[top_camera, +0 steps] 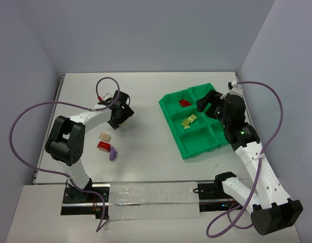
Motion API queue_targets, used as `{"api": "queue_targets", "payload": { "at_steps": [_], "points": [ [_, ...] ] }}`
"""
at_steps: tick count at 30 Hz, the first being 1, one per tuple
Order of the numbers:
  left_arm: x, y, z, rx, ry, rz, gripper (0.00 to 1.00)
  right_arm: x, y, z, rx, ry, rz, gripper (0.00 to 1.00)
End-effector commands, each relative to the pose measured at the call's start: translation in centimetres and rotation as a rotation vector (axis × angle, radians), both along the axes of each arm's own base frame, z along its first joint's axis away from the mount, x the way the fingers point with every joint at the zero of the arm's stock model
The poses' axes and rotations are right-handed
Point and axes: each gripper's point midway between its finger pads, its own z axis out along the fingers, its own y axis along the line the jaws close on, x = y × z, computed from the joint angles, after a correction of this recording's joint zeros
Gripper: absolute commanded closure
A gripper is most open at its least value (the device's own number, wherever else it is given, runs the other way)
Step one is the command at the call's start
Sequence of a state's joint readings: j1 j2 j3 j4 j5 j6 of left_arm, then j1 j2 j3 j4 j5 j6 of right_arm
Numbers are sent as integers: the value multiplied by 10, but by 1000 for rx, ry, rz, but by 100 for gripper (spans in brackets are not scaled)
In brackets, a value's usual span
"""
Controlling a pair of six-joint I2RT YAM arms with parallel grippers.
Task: Sort the legos into containers by color
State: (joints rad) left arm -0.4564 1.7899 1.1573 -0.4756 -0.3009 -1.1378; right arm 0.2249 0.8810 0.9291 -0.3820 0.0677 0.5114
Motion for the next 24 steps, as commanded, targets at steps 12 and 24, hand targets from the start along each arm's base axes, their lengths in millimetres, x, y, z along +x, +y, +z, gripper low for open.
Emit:
{"api": "queue_targets", "payload": {
  "at_steps": [12,24],
  "points": [
    [-135,64,59,121,90,-226,10,0,5,12,29,-53,15,19],
    [-170,58,33,59,147,-186,12,3,11,16,40,-65,40,19]
  ]
}}
